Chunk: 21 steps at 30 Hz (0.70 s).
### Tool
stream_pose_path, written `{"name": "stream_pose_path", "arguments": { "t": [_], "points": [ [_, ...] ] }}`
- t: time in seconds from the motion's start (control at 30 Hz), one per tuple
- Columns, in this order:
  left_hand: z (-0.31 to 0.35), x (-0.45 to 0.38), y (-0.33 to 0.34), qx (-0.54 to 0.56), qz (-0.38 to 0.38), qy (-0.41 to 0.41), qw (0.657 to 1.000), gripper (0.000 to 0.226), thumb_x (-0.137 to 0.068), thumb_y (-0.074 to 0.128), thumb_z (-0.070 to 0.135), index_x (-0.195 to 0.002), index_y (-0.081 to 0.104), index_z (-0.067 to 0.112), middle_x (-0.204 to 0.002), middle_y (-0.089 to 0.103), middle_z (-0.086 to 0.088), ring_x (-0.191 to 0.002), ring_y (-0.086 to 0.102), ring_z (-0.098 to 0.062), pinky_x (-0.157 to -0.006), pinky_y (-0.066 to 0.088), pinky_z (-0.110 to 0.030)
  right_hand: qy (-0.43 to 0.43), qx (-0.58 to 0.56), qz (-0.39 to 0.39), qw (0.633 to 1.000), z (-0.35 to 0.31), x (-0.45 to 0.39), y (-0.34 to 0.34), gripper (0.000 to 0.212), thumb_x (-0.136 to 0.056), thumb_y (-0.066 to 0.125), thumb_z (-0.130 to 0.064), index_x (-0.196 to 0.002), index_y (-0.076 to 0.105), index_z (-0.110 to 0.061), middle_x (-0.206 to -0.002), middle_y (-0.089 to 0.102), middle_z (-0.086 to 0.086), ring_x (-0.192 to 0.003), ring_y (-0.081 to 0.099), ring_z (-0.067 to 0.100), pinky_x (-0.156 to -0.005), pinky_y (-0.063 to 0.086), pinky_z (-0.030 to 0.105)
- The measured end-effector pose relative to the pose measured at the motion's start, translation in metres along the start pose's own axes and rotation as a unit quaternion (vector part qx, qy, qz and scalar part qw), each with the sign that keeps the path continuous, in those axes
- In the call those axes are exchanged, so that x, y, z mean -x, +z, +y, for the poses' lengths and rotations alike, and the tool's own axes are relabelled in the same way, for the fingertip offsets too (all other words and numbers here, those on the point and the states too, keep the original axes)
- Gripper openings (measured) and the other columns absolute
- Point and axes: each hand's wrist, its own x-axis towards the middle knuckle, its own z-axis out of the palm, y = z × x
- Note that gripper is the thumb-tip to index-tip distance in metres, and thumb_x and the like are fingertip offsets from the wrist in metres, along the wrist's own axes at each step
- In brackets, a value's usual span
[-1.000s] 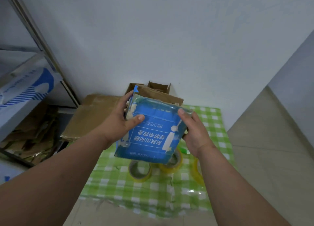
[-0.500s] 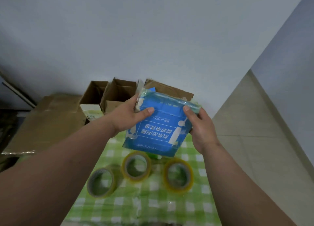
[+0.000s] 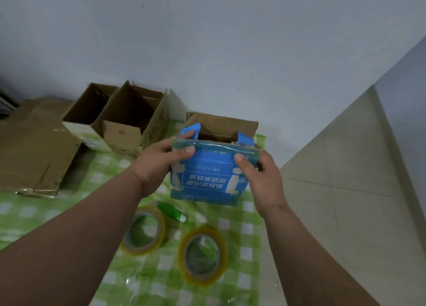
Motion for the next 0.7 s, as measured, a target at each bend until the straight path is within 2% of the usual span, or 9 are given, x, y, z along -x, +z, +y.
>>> {"name": "stream_pose_path", "arguments": {
  "t": [0.13, 0.2, 0.3, 0.4, 0.47, 0.53, 0.6, 0.63, 0.7],
  "points": [
    [-0.017, -0.003, -0.010, -0.061, 0.000, -0.047, 0.997, 0.041, -0.068, 0.085, 0.026, -0.108, 0.075, 0.027, -0.121, 0.070, 0.007, -0.114, 0.065, -0.015, -0.103, 0.046, -0.037, 0.005, 0.002, -0.023, 1.000, 0.012, -0.003, 0.001, 0.014, -0.083, 0.076, -0.023, -0.092, 0.073, -0.033, -0.138, 0.047, -0.012, -0.111, 0.050, -0.019, -0.077, 0.047, 0.005],
    [-0.019, -0.004, -0.014, -0.096, 0.002, -0.052, 0.994, 0.043, -0.069, 0.082, 0.031, -0.111, 0.073, 0.025, -0.118, 0.072, 0.004, -0.112, 0.066, -0.017, -0.104, 0.045, -0.040, 0.006, 0.017, -0.027, 0.999, 0.015, -0.005, 0.001, 0.012, -0.083, 0.076, -0.024, -0.093, 0.074, -0.029, -0.136, 0.046, -0.012, -0.107, 0.048, -0.024, -0.073, 0.044, 0.001],
    [-0.015, -0.005, -0.017, -0.096, 0.008, -0.048, 0.994, 0.054, -0.066, 0.073, 0.031, -0.120, 0.066, 0.027, -0.119, 0.070, 0.007, -0.109, 0.066, -0.015, -0.092, 0.050, -0.031, 0.012, 0.040, -0.028, 0.999, 0.015, -0.009, -0.002, 0.007, -0.085, 0.074, -0.028, -0.092, 0.074, -0.028, -0.135, 0.047, -0.010, -0.111, 0.050, -0.015, -0.078, 0.045, 0.007],
    [-0.016, -0.004, -0.018, -0.057, 0.045, -0.056, 0.996, 0.063, -0.063, 0.066, 0.026, -0.126, 0.060, 0.030, -0.112, 0.072, 0.007, -0.101, 0.068, -0.010, -0.078, 0.052, -0.025, 0.012, 0.069, -0.012, 0.997, 0.017, -0.013, -0.004, 0.014, -0.087, 0.070, -0.030, -0.089, 0.076, -0.017, -0.130, 0.049, -0.007, -0.101, 0.051, -0.018, -0.083, 0.042, 0.010],
    [-0.018, -0.002, -0.018, -0.090, 0.063, -0.035, 0.993, 0.050, -0.067, 0.069, 0.022, -0.117, 0.064, 0.027, -0.116, 0.069, -0.004, -0.107, 0.065, -0.022, -0.085, 0.053, -0.036, 0.009, 0.080, 0.009, 0.997, 0.018, -0.014, -0.001, 0.014, -0.088, 0.070, -0.027, -0.090, 0.076, -0.014, -0.126, 0.050, -0.005, -0.092, 0.053, -0.016, -0.080, 0.045, 0.012],
    [-0.019, -0.001, -0.017, -0.132, 0.073, 0.007, 0.989, 0.034, -0.079, 0.075, 0.014, -0.106, 0.059, 0.026, -0.118, 0.062, -0.007, -0.106, 0.063, -0.025, -0.079, 0.056, -0.035, -0.001, 0.087, 0.030, 0.996, 0.018, -0.014, 0.003, 0.014, -0.088, 0.071, -0.023, -0.090, 0.073, -0.010, -0.123, 0.052, -0.002, -0.087, 0.055, -0.014, -0.074, 0.046, 0.008],
    [-0.018, -0.001, -0.019, -0.163, 0.072, 0.041, 0.983, 0.048, -0.082, 0.076, 0.009, -0.108, 0.048, 0.039, -0.122, 0.054, 0.006, -0.105, 0.060, -0.015, -0.067, 0.054, -0.021, -0.010, 0.093, 0.048, 0.994, 0.020, -0.013, 0.004, 0.015, -0.086, 0.072, -0.020, -0.087, 0.065, -0.006, -0.119, 0.054, 0.002, -0.094, 0.058, -0.006, -0.079, 0.046, 0.012],
    [-0.017, -0.002, -0.021, -0.189, 0.064, 0.050, 0.979, 0.063, -0.081, 0.078, 0.010, -0.115, 0.042, 0.049, -0.126, 0.048, 0.010, -0.108, 0.057, -0.010, -0.068, 0.053, -0.018, -0.008, 0.096, 0.052, 0.994, 0.021, -0.013, 0.004, 0.017, -0.085, 0.073, -0.018, -0.087, 0.060, -0.007, -0.116, 0.055, 0.003, -0.100, 0.058, 0.003, -0.085, 0.048, 0.020],
    [-0.013, -0.002, -0.025, -0.243, 0.027, 0.044, 0.969, 0.096, -0.079, 0.080, 0.012, -0.133, 0.022, 0.066, -0.138, 0.037, 0.008, -0.116, 0.053, -0.010, -0.082, 0.055, -0.026, 0.001, 0.092, 0.047, 0.995, 0.021, -0.011, 0.003, 0.027, -0.083, 0.076, -0.017, -0.095, 0.052, -0.017, -0.112, 0.057, 0.002, -0.103, 0.058, 0.012, -0.087, 0.051, 0.033]
  ]
}}
